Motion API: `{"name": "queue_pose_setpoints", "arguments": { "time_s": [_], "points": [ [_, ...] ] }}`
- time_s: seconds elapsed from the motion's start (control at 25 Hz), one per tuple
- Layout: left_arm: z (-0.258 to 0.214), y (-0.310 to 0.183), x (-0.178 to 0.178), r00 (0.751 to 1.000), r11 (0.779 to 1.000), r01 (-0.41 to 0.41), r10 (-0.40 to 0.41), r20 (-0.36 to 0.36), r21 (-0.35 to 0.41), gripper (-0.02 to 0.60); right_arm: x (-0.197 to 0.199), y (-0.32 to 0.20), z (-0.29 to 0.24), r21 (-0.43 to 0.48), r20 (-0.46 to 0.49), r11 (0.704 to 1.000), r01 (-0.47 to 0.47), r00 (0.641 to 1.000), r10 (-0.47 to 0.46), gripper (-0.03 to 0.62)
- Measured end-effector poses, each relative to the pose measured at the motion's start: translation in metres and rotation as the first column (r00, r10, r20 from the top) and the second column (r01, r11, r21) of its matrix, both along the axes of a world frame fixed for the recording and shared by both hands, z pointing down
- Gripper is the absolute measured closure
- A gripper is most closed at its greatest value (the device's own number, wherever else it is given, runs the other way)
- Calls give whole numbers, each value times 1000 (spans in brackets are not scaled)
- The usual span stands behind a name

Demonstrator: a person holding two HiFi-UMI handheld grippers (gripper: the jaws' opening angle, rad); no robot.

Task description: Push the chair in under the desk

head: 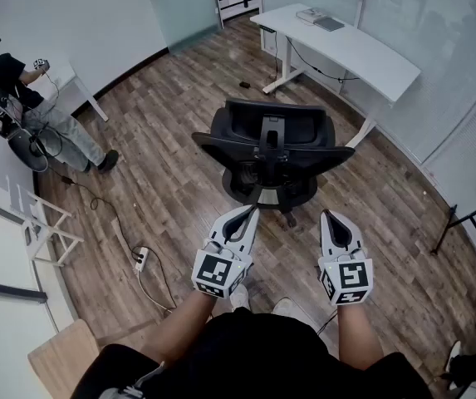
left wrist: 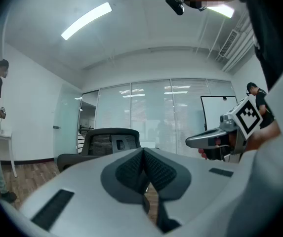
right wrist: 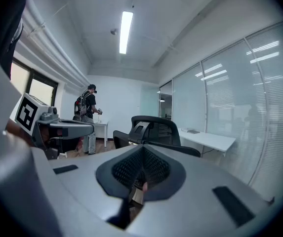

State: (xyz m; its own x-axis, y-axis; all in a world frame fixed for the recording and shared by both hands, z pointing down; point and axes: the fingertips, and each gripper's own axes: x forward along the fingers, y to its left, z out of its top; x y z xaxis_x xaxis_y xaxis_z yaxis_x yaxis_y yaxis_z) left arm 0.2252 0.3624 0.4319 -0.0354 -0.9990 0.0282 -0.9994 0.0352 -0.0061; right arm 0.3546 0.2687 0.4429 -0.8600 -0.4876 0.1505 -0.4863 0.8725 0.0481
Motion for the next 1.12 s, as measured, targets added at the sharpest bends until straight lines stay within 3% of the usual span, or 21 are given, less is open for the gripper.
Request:
{"name": "queue_pose_setpoints", "arguments": {
  "time_s": [0.32,0.48,0.76,1.12],
  "points": [
    [10,8,-11,1000,1000,19,-19,-7,-24,568,-4,2,-5,2,34,1000,7,999,-7,590],
    [5,12,-32,999,999,48,-48,2,1,568,-14,2,-14,-2,82,1000,19,996,-19,588],
    [5,18,-63,997,997,73,-73,-5,-12,568,-33,16,-10,-12,72,999,32,997,-31,588],
    [20,19,-82,999,999,-13,15,37,-43,568,-73,29,-2,25,30,1000,14,999,-15,588]
  ]
}}
